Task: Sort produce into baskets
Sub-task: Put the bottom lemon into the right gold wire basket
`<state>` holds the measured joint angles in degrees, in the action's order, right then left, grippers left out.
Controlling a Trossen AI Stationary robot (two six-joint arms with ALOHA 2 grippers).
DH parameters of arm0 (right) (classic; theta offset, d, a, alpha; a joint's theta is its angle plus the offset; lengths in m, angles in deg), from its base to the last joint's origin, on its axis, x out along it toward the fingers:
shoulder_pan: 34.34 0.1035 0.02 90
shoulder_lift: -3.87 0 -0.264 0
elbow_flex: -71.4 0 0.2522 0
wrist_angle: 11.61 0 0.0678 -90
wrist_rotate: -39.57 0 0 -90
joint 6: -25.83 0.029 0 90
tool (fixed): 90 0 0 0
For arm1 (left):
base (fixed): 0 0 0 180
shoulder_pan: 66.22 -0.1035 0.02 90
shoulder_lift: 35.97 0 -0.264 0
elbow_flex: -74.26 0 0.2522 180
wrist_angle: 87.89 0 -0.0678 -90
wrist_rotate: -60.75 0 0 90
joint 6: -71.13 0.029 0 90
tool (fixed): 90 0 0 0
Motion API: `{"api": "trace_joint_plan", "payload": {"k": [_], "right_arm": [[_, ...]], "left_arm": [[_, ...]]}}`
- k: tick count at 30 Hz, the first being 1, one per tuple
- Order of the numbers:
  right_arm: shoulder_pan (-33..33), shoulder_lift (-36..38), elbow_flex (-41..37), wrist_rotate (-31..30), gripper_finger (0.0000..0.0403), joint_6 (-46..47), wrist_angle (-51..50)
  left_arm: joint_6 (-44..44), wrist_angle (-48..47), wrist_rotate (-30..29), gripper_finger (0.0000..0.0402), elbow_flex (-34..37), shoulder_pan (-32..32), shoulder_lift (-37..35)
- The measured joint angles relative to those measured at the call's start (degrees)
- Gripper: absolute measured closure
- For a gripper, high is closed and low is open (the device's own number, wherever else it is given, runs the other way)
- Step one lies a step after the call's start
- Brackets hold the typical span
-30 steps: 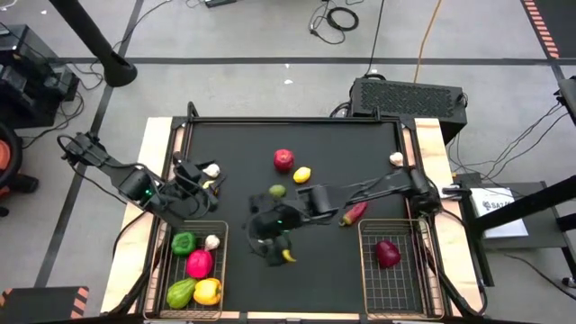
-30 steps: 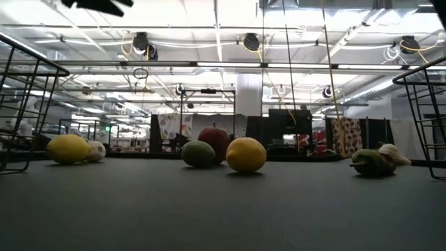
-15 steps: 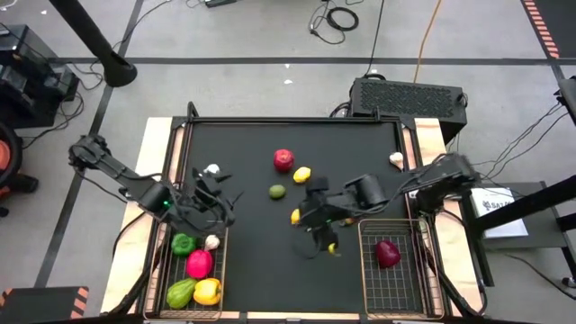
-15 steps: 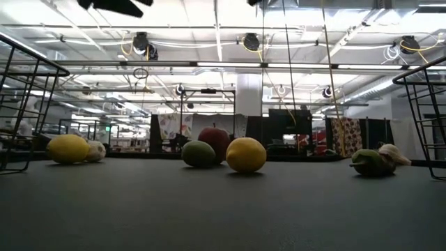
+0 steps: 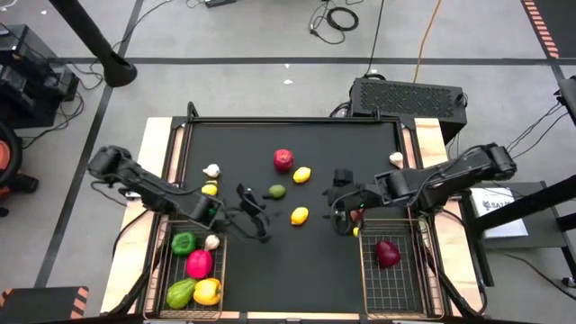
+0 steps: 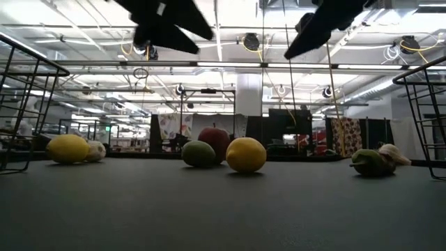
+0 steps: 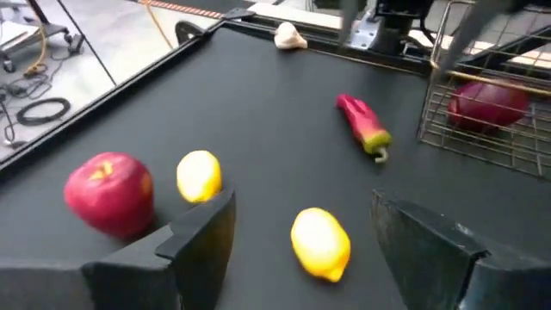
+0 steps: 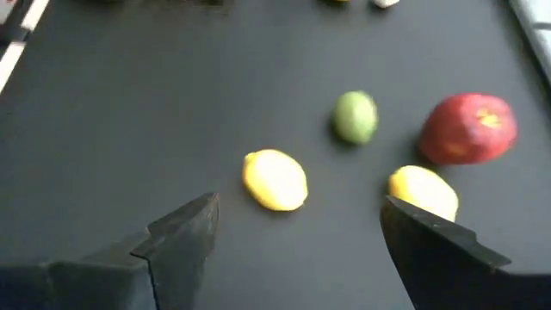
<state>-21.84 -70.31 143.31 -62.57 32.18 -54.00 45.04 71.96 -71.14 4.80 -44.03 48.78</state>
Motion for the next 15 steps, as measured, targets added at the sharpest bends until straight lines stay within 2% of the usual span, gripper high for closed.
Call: {"api": "trace_joint_plan", "payload": {"k": [8, 15], "right_arm": [[-1.59, 2.29, -0.29, -0.09, 0.0091, -1.34, -1.61], [-1.67, 2.39, -0.26, -0.31, 0.0091, -1.20, -4.09]], "left_arm": [[-0.54, 1.05, 0.14, 0.0127, -4.48, -3.53, 10.59], [-2.04, 1.22, 3.29, 0.0117, -5.49, -4.37, 14.38]]}}
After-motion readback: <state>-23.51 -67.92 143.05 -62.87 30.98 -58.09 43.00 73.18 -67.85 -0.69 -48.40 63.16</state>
